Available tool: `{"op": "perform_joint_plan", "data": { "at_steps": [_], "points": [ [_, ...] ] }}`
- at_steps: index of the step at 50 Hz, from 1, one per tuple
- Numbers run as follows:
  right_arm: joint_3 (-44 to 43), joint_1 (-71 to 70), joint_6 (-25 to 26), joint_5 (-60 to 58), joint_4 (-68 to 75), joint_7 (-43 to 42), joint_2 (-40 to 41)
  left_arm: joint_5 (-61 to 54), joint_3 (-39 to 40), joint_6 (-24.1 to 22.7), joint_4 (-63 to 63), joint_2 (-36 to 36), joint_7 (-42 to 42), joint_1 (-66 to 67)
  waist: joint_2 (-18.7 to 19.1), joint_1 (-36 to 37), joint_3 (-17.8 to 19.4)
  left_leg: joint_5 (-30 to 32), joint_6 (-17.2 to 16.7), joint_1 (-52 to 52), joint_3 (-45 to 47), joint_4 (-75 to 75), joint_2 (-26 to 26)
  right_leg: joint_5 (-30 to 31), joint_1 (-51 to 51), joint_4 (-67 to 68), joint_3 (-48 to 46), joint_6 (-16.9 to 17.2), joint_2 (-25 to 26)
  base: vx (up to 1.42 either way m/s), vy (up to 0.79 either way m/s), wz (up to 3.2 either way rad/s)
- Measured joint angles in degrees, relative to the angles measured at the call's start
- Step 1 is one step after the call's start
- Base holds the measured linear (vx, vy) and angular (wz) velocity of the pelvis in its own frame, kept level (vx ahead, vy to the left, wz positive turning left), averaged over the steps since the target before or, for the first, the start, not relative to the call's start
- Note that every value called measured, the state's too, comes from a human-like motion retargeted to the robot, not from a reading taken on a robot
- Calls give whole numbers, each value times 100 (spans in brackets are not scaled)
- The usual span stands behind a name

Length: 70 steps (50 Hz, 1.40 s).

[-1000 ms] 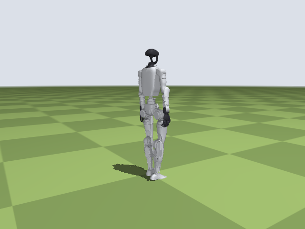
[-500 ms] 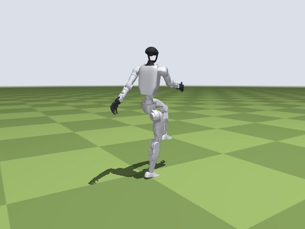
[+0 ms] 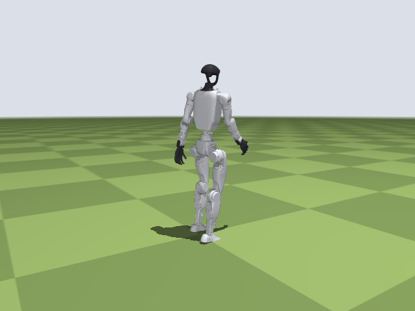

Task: In place motions

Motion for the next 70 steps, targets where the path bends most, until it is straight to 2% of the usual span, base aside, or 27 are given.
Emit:
{"op": "perform_joint_plan", "data": {
  "at_steps": [3, 5, 7, 10, 13, 15, 18, 20, 24, 26, 29, 33, 35, 38, 40, 43, 46, 51, 53, 55, 57, 58, 60, 61, 65, 67, 70],
  "points": [
    [80, 374, -76, 317, -38, -31, 9, -41, -44, 37, 118, 31, -38, -221, 196, -347, -101, -633, -413, 631, 1093, -1145, 371, -29, -19, -107, -89, 57, 247, 8, 21, 44],
    [96, 565, -76, 328, -133, -47, -33, -45, -203, 89, 297, 79, 1, -454, 241, -520, -136, -704, -528, 740, 1112, -1578, 325, -46, -48, -173, -217, 135, 277, 0, 21, 48],
    [-2, 699, 0, 257, -250, 74, -67, -34, -495, 212, 564, 136, -2, -837, 183, -618, -100, -521, -688, 696, 936, -1771, 277, -94, -87, -174, -360, 227, 201, -1, 30, 52],
    [-250, 903, 128, 175, -276, 275, -72, 114, -958, 442, 902, 133, 15, -1378, 22, -661, -4, -399, -673, 690, 945, -1911, 193, -204, -143, -38, -593, 320, 48, -4, 16, 39],
    [-422, 1129, 141, 128, -41, 467, -156, 152, -1283, 447, 984, 7, 176, -1789, -69, -574, 150, -374, -441, 722, 732, -1883, 127, -456, -305, 532, -721, 243, -5, 1, 25, 2],
    [-461, 1279, 189, -75, 248, 434, -216, 143, -1391, 301, 840, -68, 170, -1944, -55, -549, 280, -392, -304, 759, 458, -1784, 160, -412, -593, 1287, -744, -7, 12, 1, 15, -32],
    [-518, 1514, 358, -724, 881, 146, -372, 89, -1532, 42, 586, -136, 102, -2343, 99, -484, 422, -443, -156, 771, 499, -1605, 365, 407, -1530, 3193, -536, -295, -32, 0, 24, -52],
    [-510, 1733, 527, -1130, 1329, -2, -488, 181, -1640, -158, 302, -130, 145, -2701, 296, -684, 562, -456, -130, 795, 542, -1481, 594, 799, -2234, 4457, -220, -624, 262, -7, 20, 11],
    [-337, 2401, 625, -1844, 2388, 179, -788, 212, -1698, -432, -688, 27, 48, -3663, 737, -1375, 981, -448, -69, 924, 407, -1327, 998, 367, -3816, 7083, -799, -903, 244, -4, 22, 55],
    [-186, 2762, 672, -2236, 2878, 405, -942, -108, -1595, -518, -1263, 93, -9, -4315, 860, -1764, 1304, -459, -30, 991, 234, -1224, 1134, 307, -4690, 8019, -929, -730, 372, -6, 13, 91],
    [-79, 3512, 937, -2951, 3114, 564, -1037, -806, -1324, -530, -2265, 203, -116, -5167, 1054, -2373, 1773, -589, 40, 1044, -92, -931, 1430, 275, -5967, 8680, -1213, -198, 512, 3, 6, 102],
    [-433, 4518, 1524, -3444, 3114, 594, -1143, -1764, -1023, -483, -3360, 261, 74, -6002, 1311, -2875, 2138, -861, 163, 965, -445, -402, 1774, 145, -7126, 8439, -1489, 573, 671, 13, 6, 37],
    [-715, 4814, 1841, -3240, 3114, 739, -1201, -2106, -974, -572, -3661, 386, 288, -6345, 1329, -3039, 2289, -945, 214, 997, -458, -263, 1832, 82, -7321, 8165, -1548, 703, 658, 7, 9, 2],
    [-1063, 4884, 2186, -2251, 3114, 921, -1269, -2229, -915, -664, -3817, 625, 380, -6584, 1318, -3160, 2284, -917, 232, 986, -417, -297, 1772, 84, -7198, 7833, -1498, 669, 647, 2, 8, -24],
    [-1333, 4766, 2169, -1498, 3114, 914, -1241, -2150, -918, -697, -3862, 681, 335, -6543, 1300, -3133, 2156, -836, 227, 930, -345, -412, 1671, 156, -6899, 7680, -1375, 591, 643, -1, 7, -34],
    [-1624, 4290, 1862, -578, 3114, 836, -1092, -2029, -1005, -788, -3861, 685, 175, -6188, 1306, -3031, 1930, -708, 192, 801, -232, -595, 1553, 303, -6067, 7354, -1230, 410, 613, -3, 5, -28],
    [-1615, 3633, 1374, -137, 3114, 1013, -969, -1853, -1100, -890, -3682, 565, 156, -5565, 1234, -2805, 1680, -627, 179, 771, -11, -774, 1386, 474, -4986, 6823, -984, 243, 649, 0, 1, -46],
    [-1021, 2886, 956, -413, 1966, 1222, -641, -1476, -1380, -942, -2901, 232, 98, -4152, 840, -2080, 1265, -632, 255, 1050, 652, -1133, 875, 879, -2825, 5115, -390, -242, 715, 5, -2, -98],
    [-669, 2637, 792, -798, 1393, 1143, -576, -1285, -1434, -851, -2460, 52, 15, -3538, 660, -1773, 1148, -678, 289, 1149, 890, -1214, 664, 1138, -1942, 4163, 78, -198, 821, 9, -10, -102],
    [-359, 2370, 550, -1312, 948, 987, -579, -1131, -1497, -787, -1980, -112, -96, -2963, 507, -1544, 1021, -718, 326, 1155, 1027, -1268, 450, 1446, -1103, 3041, 543, 19, 858, 6, -11, -78],
    [-113, 2138, 350, -1824, 653, 752, -595, -934, -1462, -798, -1555, -207, -263, -2397, 334, -1330, 934, -748, 358, 1157, 1163, -1333, 217, 804, -385, 1953, 821, 270, 727, 5, -13, -77],
    [4, 2027, 265, -2080, 566, 606, -585, -813, -1423, -856, -1314, -226, -315, -2158, 225, -1234, 951, -755, 361, 1228, 1246, -1393, 99, 398, -95, 1509, 533, 151, 507, 3, -13, -69],
    [177, 1850, 108, -2372, 511, 390, -588, -622, -1381, -927, -861, -200, -296, -1758, 24, -1133, 906, -754, 345, 1243, 1304, -1484, -127, -118, 252, 700, 126, 129, 198, 1, -15, -47],
    [240, 1809, 61, -2388, 536, 355, -588, -538, -1331, -919, -649, -156, -205, -1574, -30, -1049, 843, -750, 310, 1229, 1361, -1545, -179, -173, 284, 426, 18, 203, 106, 0, -18, -52],
    [402, 1701, 30, -2134, 796, 622, -603, -301, -834, -760, 249, -88, 357, -1001, -171, -599, 628, -670, 92, 1157, 1640, -1850, -253, -48, 165, -187, -19, 544, -69, 0, -22, -93],
    [432, 1742, 37, -1978, 964, 860, -670, -422, -570, -606, 543, -48, 432, -697, -161, -472, 566, -600, -52, 1146, 1743, -1997, -202, -4, 42, -183, 213, 531, 8, 2, -18, -58],
    [464, 1843, 5, -1799, 1353, 1058, -829, -723, -151, -195, 748, -31, 358, -209, -97, -733, 500, -509, -204, 1101, 1671, -2110, -112, -16, -55, -109, 219, 374, 144, 5, -19, 48]
  ]
}}
